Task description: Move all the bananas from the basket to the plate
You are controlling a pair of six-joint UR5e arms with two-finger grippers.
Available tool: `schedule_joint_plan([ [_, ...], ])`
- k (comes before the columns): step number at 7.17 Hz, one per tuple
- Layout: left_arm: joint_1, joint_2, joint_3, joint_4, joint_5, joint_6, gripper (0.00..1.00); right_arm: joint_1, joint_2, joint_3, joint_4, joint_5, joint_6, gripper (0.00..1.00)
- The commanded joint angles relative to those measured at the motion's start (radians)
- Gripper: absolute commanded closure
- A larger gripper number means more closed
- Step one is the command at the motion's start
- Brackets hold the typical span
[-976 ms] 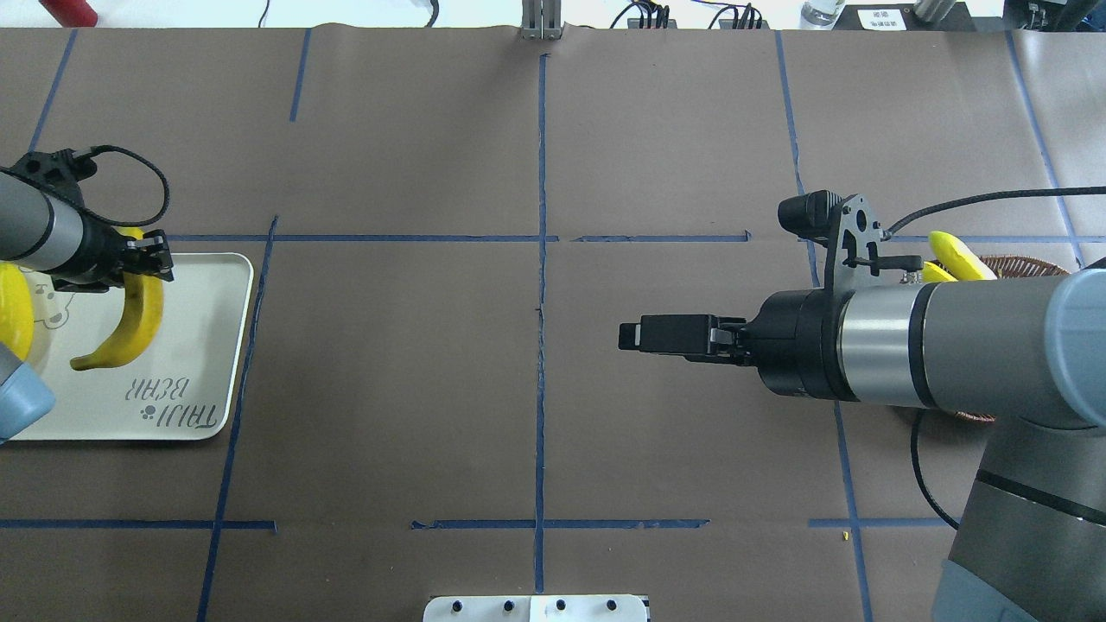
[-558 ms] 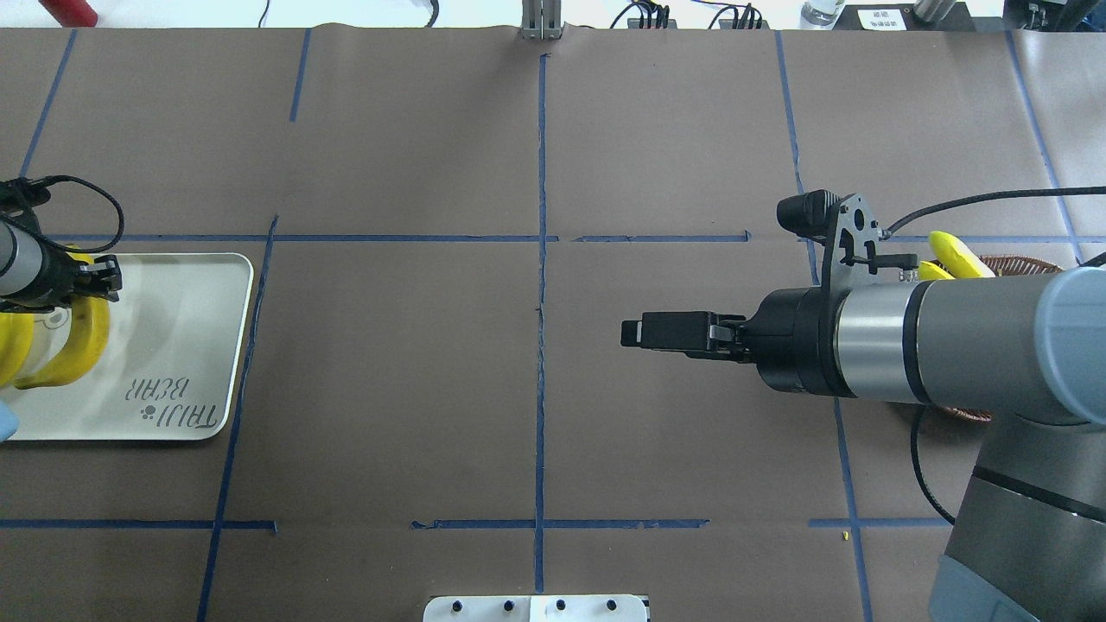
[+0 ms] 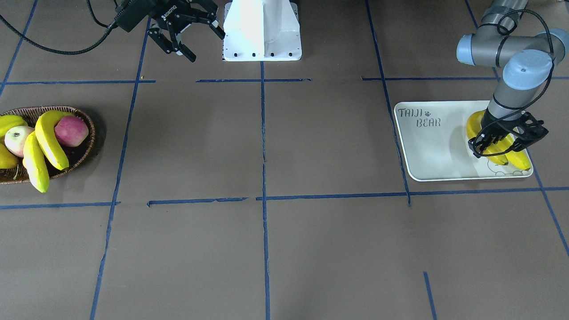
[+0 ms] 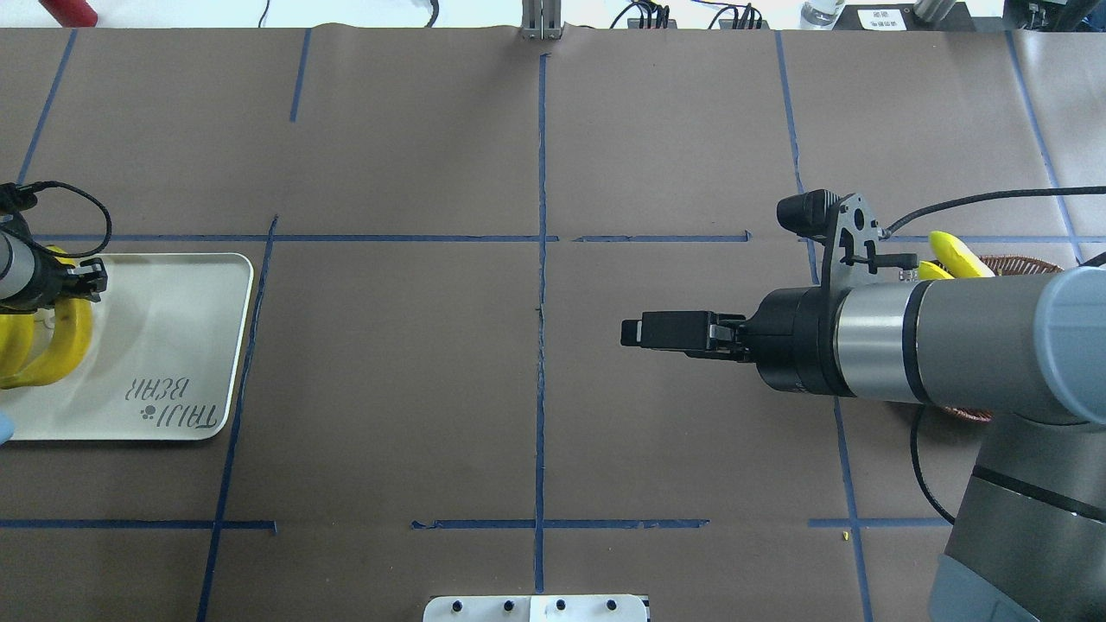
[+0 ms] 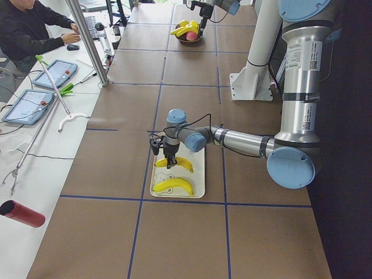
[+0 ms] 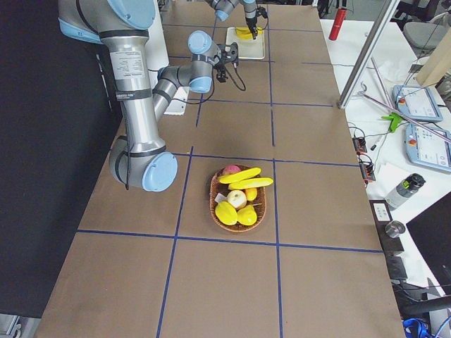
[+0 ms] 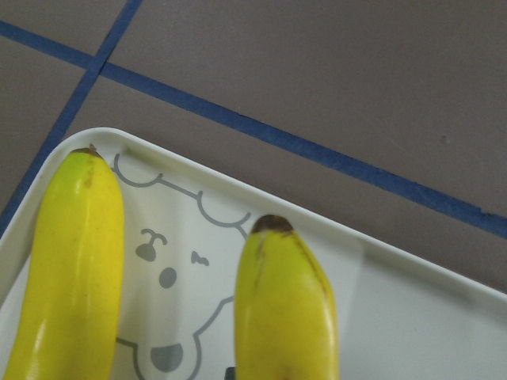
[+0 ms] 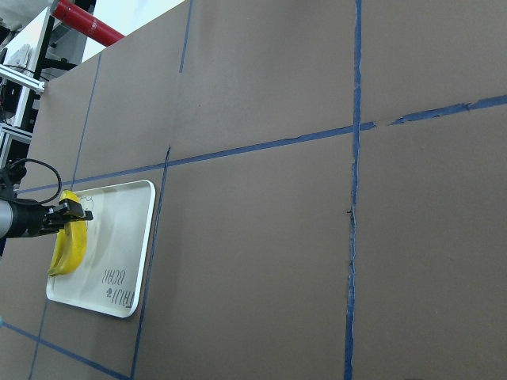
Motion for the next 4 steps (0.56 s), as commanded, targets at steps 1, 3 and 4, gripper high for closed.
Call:
schedule_joint_plan([
  [1, -0.004, 0.021, -0.004, -0.002, 0.005, 0.176, 0.01, 0.002, -0.001, 0.000, 0.000, 0.000, -0.001, 0.00],
  [3, -0.013, 0.015, -0.042, 0.000, 0.005, 0.175, 0.01, 0.021, -0.009, -0.003, -0.002, 0.008, -0.002, 0.00],
  [4, -0.039, 0.011, -0.095, 0.011, -0.003, 0.176, 0.01, 0.040, -0.027, -0.003, -0.003, 0.023, -0.010, 0.00],
])
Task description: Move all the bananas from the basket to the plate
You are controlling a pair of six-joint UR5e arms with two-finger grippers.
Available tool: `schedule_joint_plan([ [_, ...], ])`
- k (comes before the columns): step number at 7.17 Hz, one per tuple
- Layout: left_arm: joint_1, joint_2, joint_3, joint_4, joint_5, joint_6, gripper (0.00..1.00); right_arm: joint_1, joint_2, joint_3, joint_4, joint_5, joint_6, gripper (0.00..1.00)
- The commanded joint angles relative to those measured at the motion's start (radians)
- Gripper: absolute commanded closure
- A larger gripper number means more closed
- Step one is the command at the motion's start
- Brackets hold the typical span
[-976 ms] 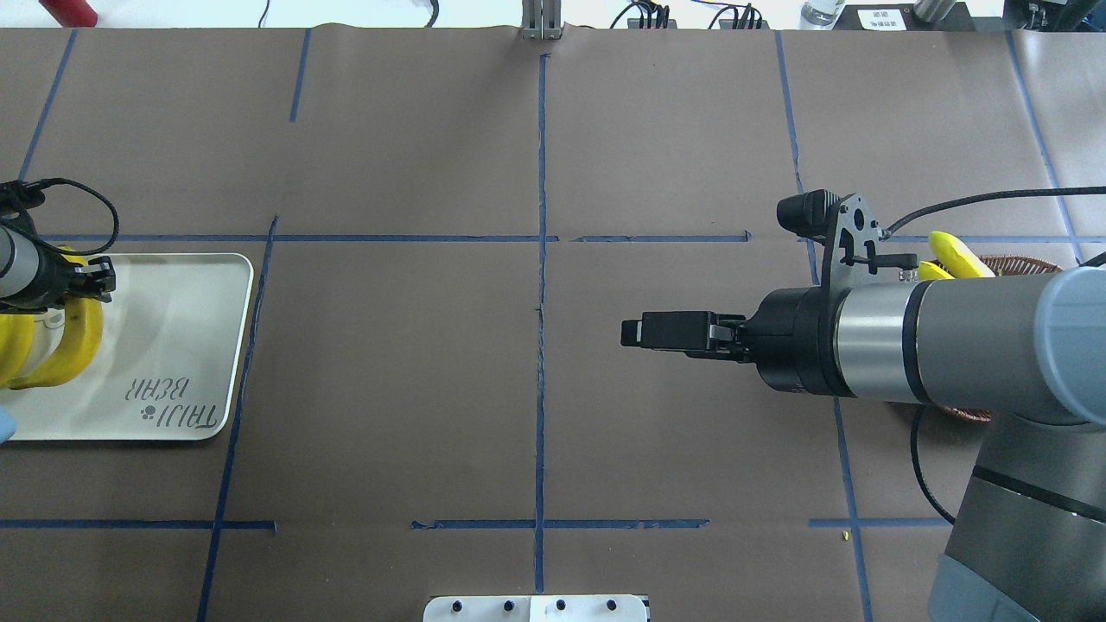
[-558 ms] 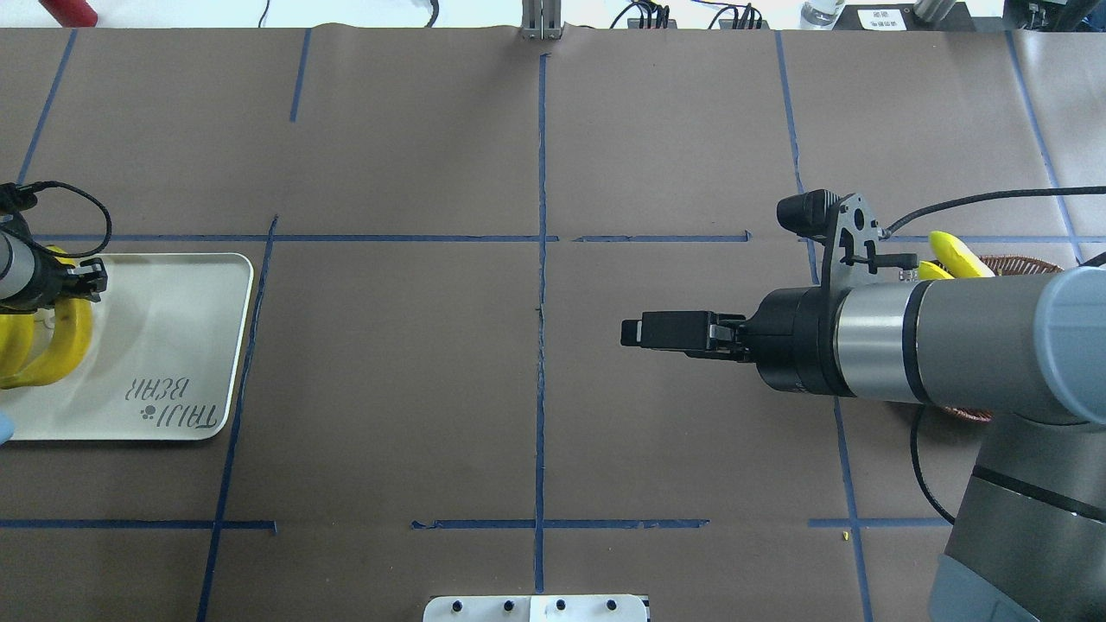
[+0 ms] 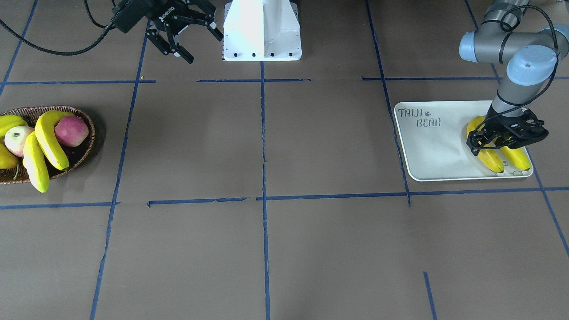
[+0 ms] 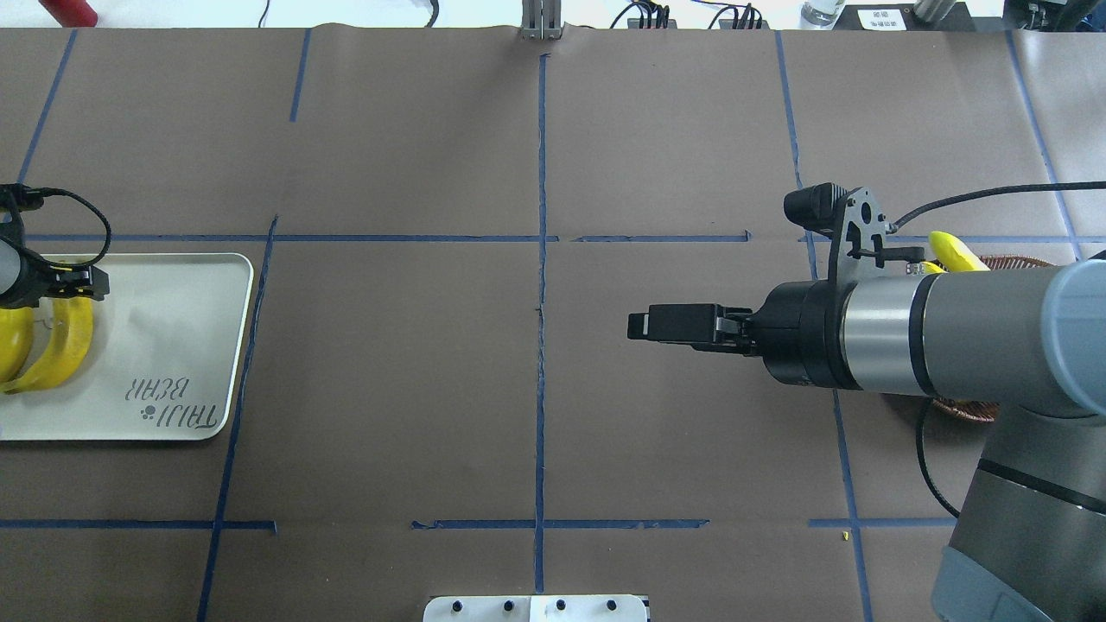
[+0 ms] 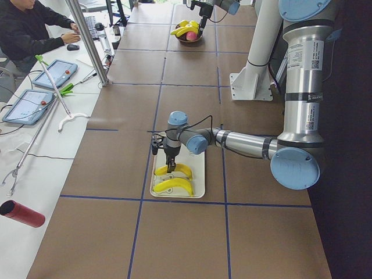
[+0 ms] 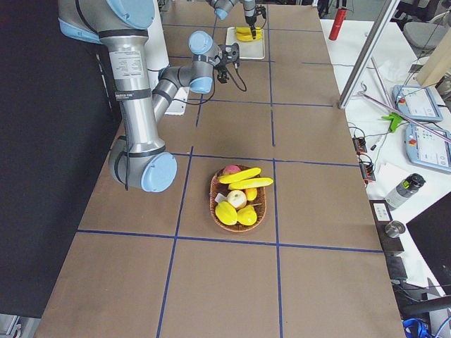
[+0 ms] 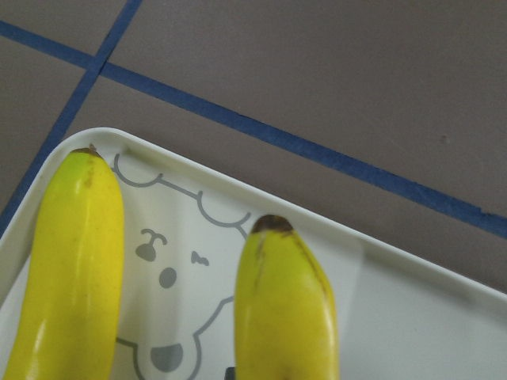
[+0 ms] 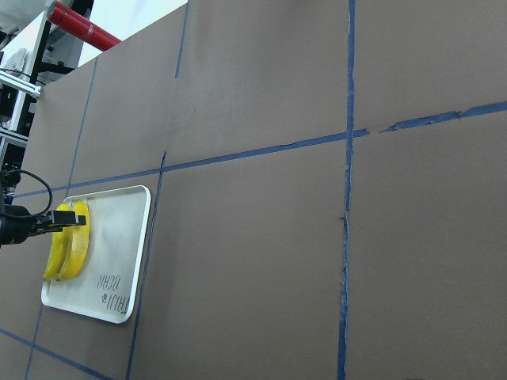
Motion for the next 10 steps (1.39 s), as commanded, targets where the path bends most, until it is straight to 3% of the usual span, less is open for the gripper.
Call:
schedule_joint_plan([
  [1, -0.039, 0.015, -0.128, 0.013, -0.048, 0.005, 0.01, 0.038, -0.047, 0.010, -0.035, 0.014, -0.002, 0.00],
  [3, -0.058, 0.009, -0.200, 0.047, -0.086, -0.070, 0.01, 0.086, -0.244, 0.008, -0.035, 0.018, -0.018, 0.00],
  [4, -0.050, -0.026, -0.216, 0.047, -0.092, -0.142, 0.01, 0.120, -0.332, 0.008, -0.023, 0.037, -0.120, 0.00],
  [6, -0.029, -0.037, -0.262, 0.052, -0.092, -0.205, 0.01, 0.205, -0.455, -0.030, 0.114, 0.123, -0.244, 0.00],
  [8, -0.010, -0.067, -0.265, 0.052, -0.091, -0.254, 0.01, 0.424, -0.480, -0.298, 0.469, 0.381, -0.264, 0.00],
  [9, 0.018, -0.072, -0.266, 0.050, -0.086, -0.292, 0.01, 0.560, -0.478, -0.365, 0.491, 0.524, -0.288, 0.00],
  [10, 0.035, -0.072, -0.272, 0.052, -0.085, -0.307, 0.01, 0.584, -0.490, -0.396, 0.487, 0.551, -0.340, 0.00],
])
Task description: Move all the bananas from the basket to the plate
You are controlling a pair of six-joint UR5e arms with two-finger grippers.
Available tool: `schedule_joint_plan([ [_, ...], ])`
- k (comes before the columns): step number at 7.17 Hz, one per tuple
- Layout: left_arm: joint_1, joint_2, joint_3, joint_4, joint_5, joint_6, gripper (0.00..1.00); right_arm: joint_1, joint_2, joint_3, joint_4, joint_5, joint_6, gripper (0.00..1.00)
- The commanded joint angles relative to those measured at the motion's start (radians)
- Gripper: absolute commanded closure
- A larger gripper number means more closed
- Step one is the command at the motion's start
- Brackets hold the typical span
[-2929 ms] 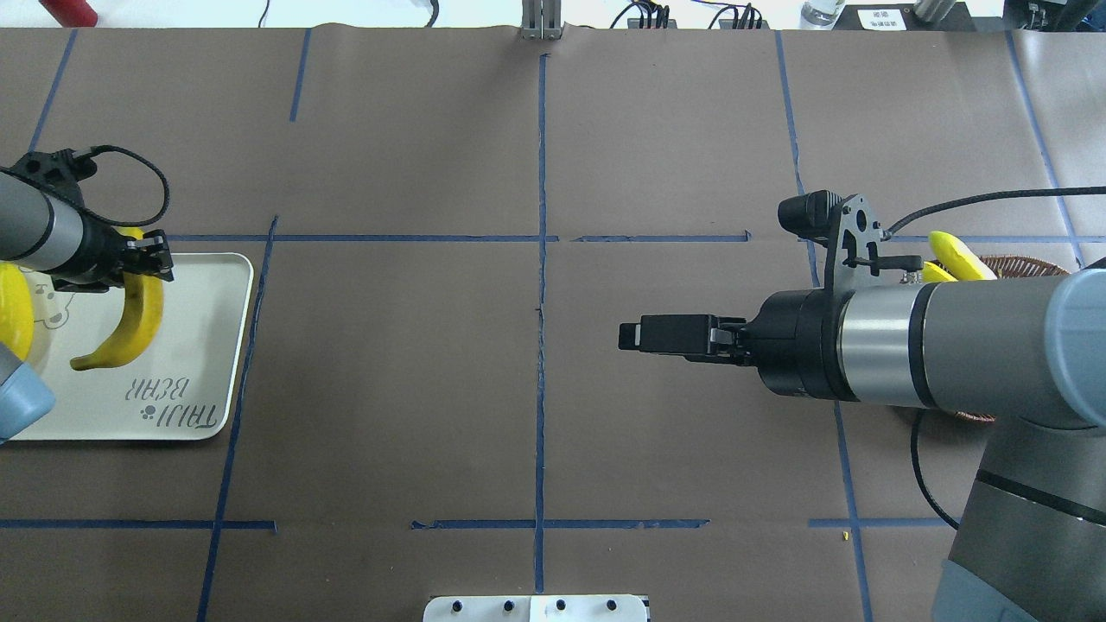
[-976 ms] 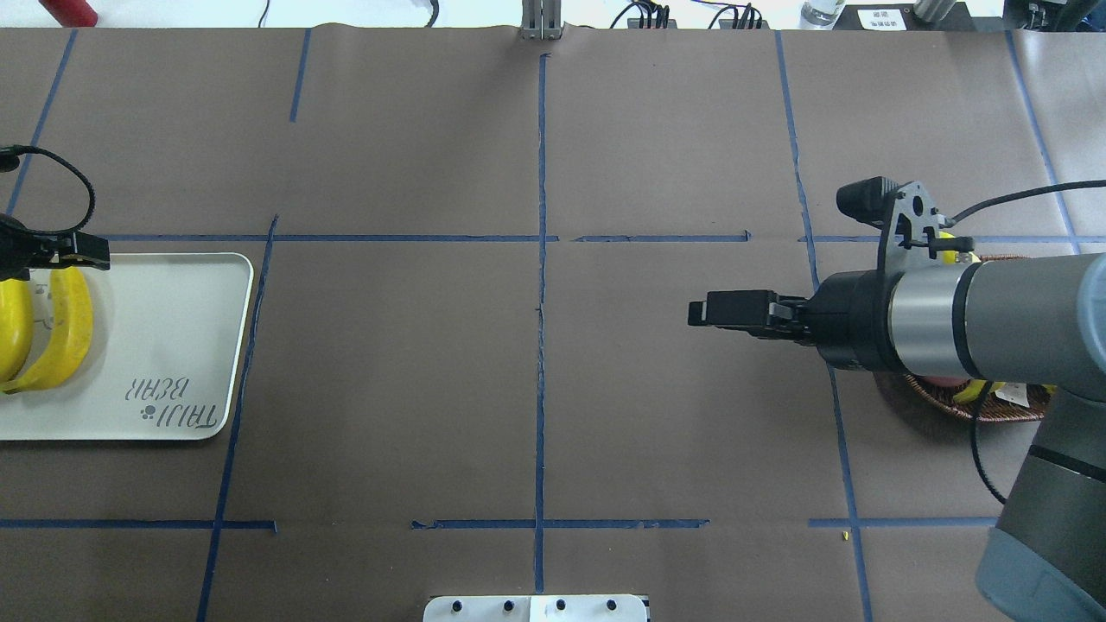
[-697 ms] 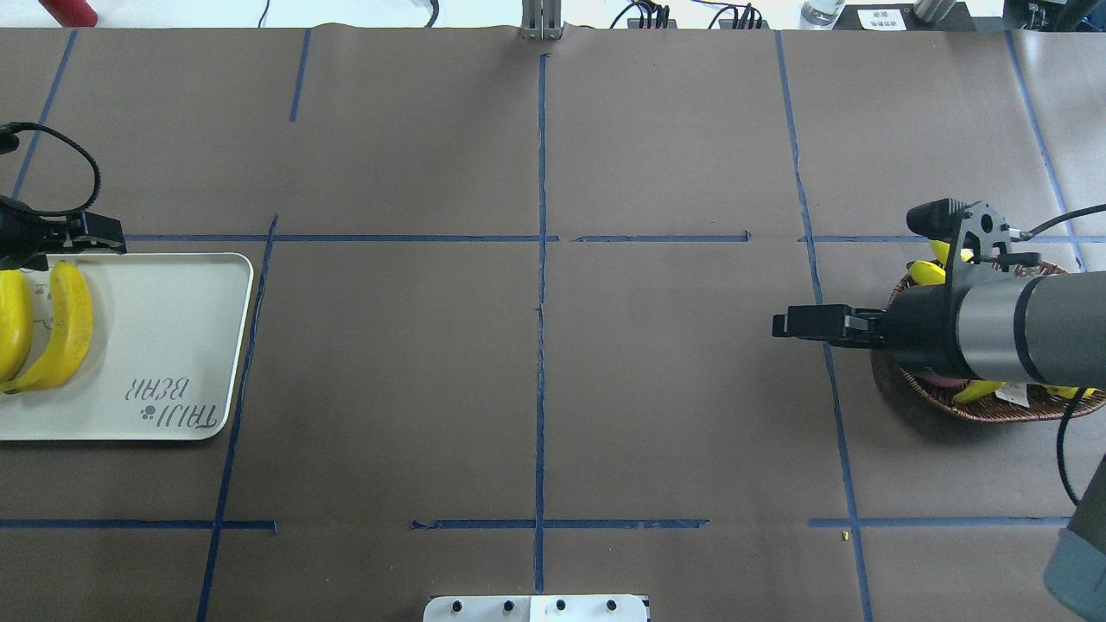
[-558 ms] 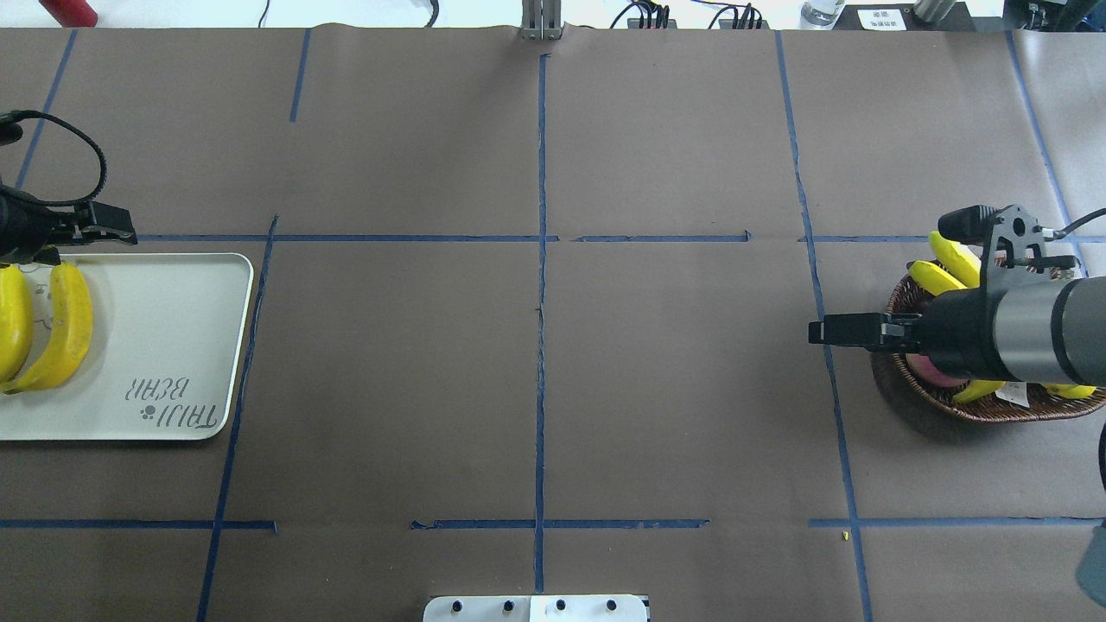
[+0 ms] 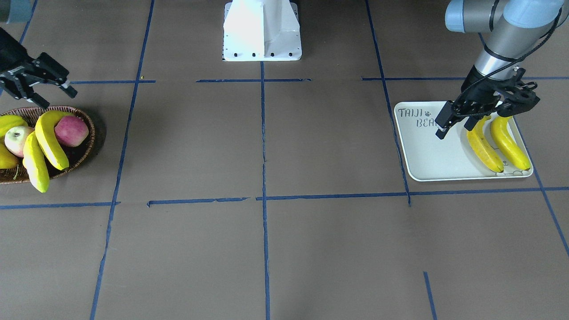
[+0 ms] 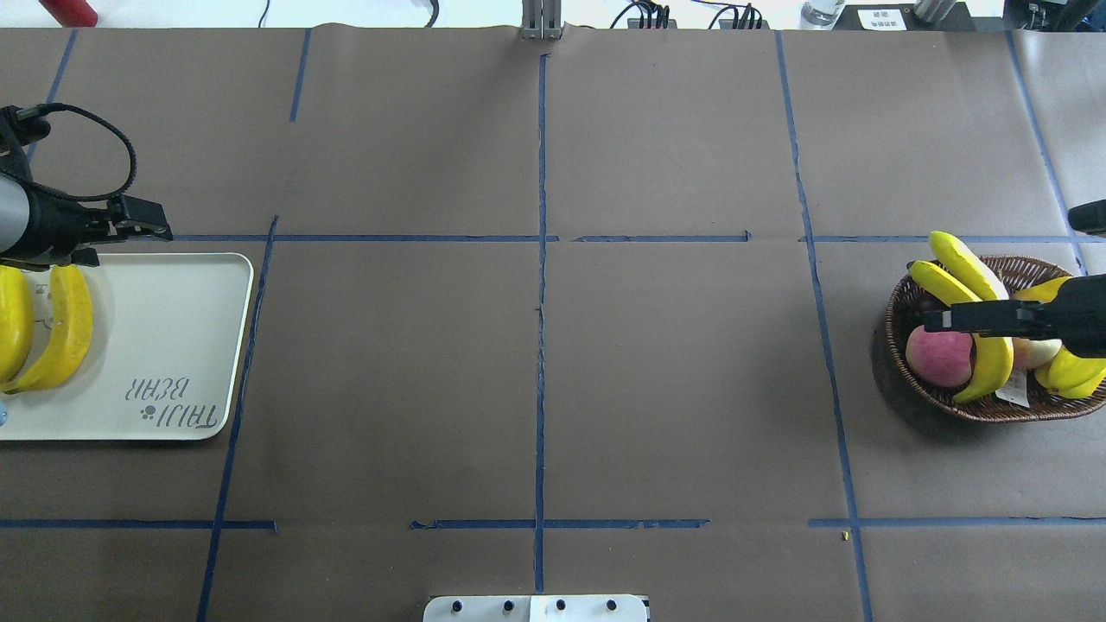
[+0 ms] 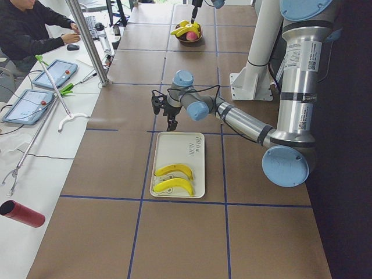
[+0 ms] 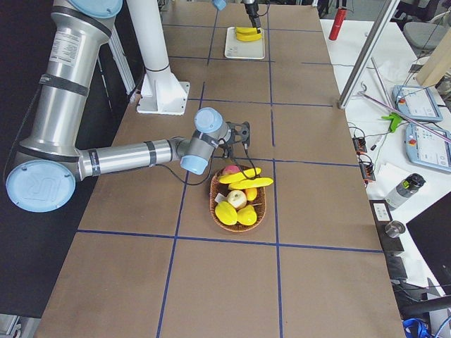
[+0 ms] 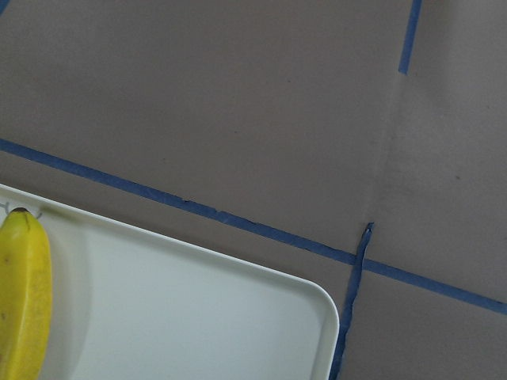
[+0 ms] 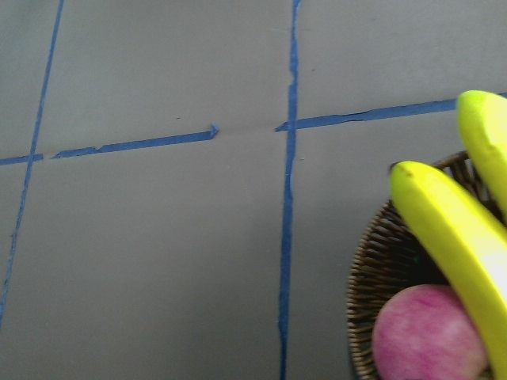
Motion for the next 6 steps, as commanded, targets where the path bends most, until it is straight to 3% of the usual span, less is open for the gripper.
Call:
schedule_joint_plan([
  [1, 0.026, -0.006, -0.009, 0.001, 0.004, -0.030, 0.01, 0.078, -0.008, -0.097, 0.030, 0.075, -0.050, 0.00],
  [3, 0.028, -0.006, -0.015, -0.001, 0.006, -0.033, 0.01, -0.029, -0.008, -0.140, 0.030, -0.073, -0.050, 0.00],
  [6, 0.035, -0.008, -0.013, -0.001, 0.006, -0.053, 0.01, -0.060, -0.003, -0.178, 0.032, -0.071, -0.050, 0.01],
])
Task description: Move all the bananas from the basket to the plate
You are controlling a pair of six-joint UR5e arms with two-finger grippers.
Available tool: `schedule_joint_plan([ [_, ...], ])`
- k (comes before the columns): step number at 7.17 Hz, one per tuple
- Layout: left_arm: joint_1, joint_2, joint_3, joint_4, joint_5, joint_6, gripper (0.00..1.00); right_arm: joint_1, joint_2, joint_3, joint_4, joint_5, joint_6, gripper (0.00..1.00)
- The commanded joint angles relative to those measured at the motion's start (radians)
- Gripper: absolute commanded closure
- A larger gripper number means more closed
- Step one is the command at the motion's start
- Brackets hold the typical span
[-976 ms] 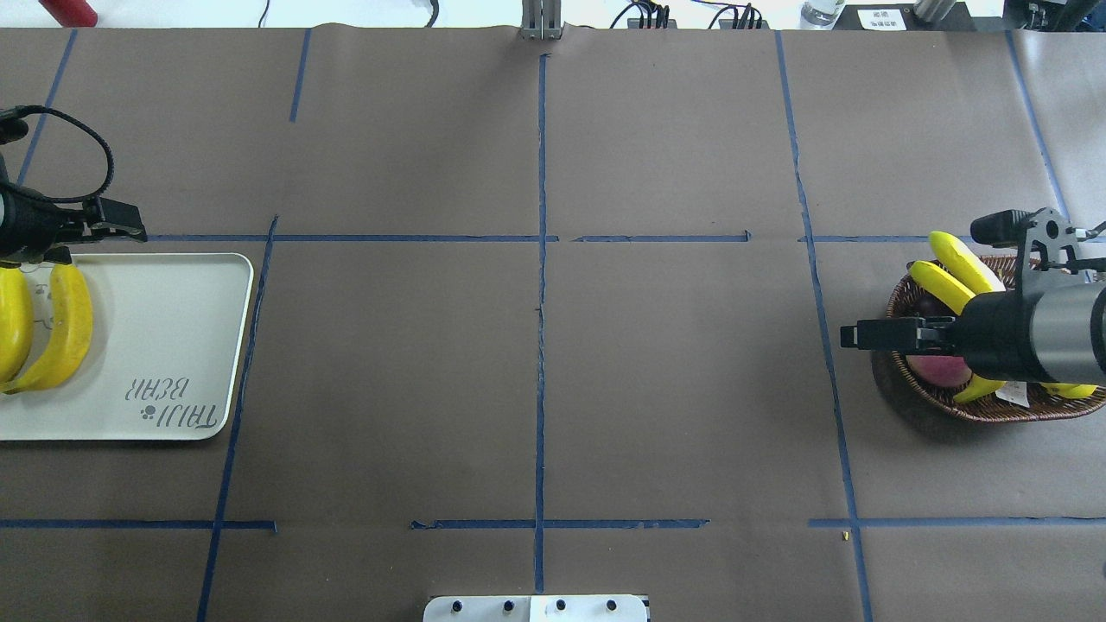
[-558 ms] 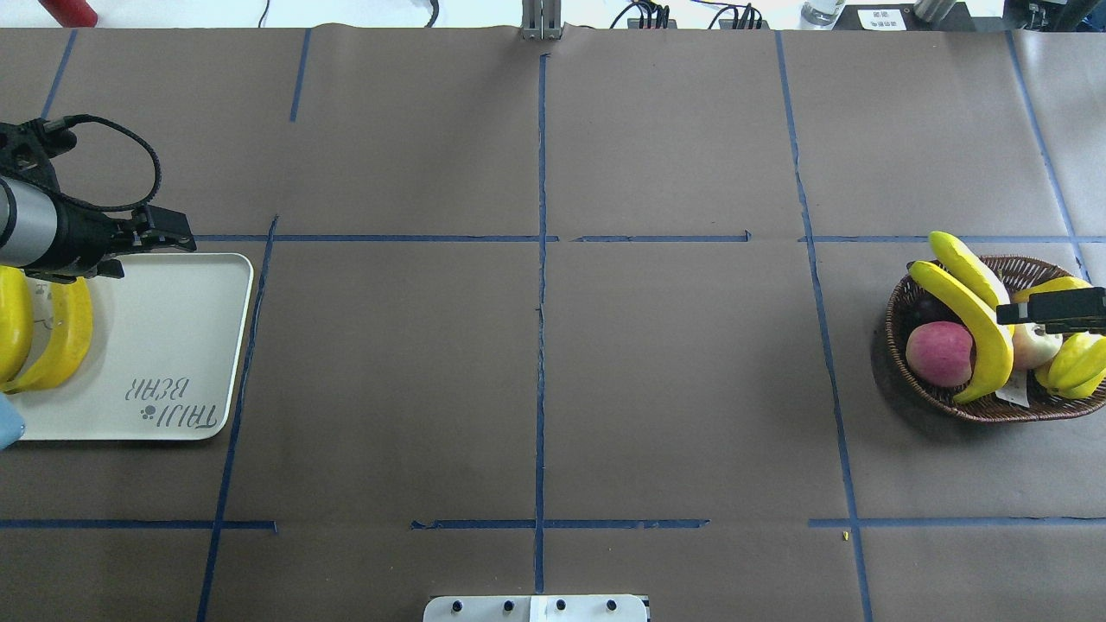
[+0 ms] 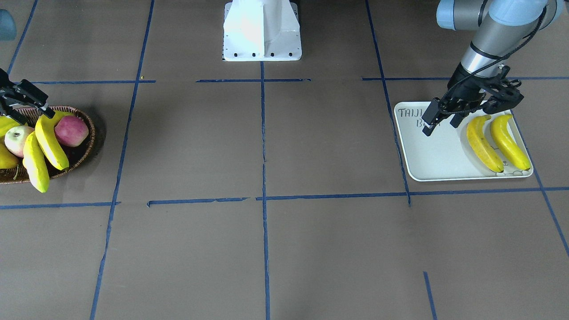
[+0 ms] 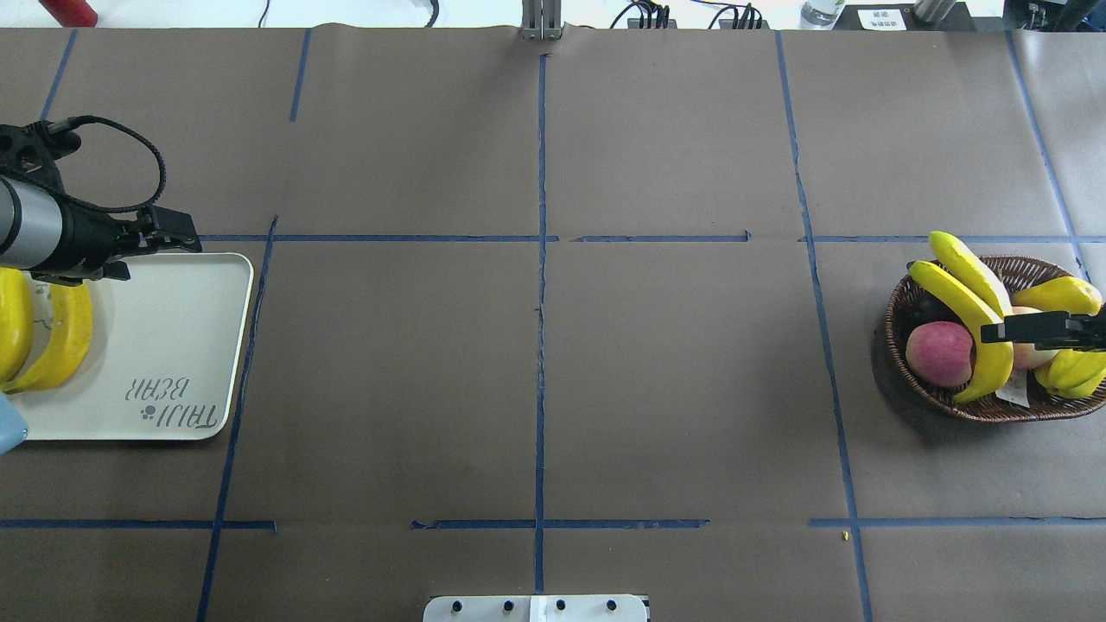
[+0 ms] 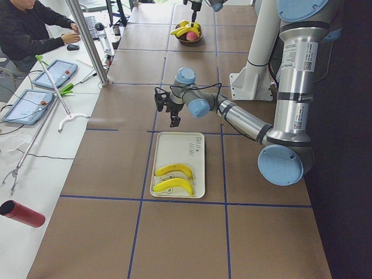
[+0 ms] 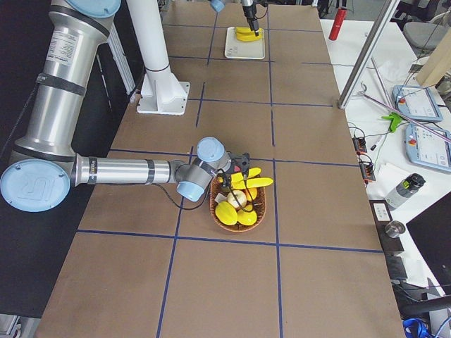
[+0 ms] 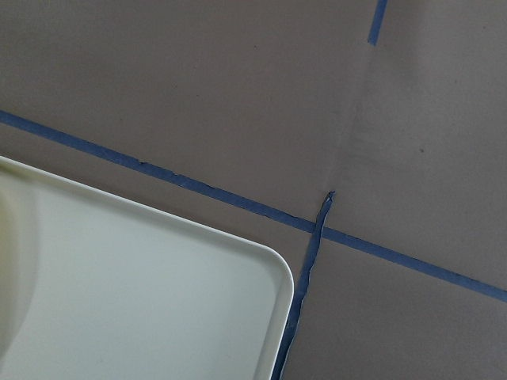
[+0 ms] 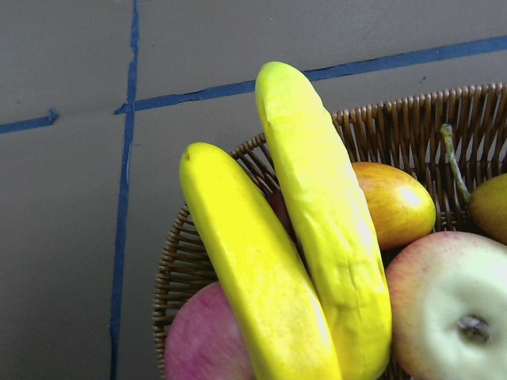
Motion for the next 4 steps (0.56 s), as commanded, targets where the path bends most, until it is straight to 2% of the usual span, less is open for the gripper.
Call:
schedule_joint_plan([
  [1, 0.003, 0.000, 0.001, 0.000, 0.000, -0.003, 0.01, -0.013, 0.018, -0.012, 0.003, 0.005, 0.000, 0.04],
  [3, 0.003, 0.000, 0.001, 0.000, -0.001, -0.003, 0.01, -0.013, 0.018, -0.015, 0.004, 0.005, 0.000, 0.16],
  [4, 0.003, -0.002, 0.001, 0.000, 0.000, -0.004, 0.01, -0.013, 0.016, -0.016, 0.004, 0.005, 0.000, 0.37],
])
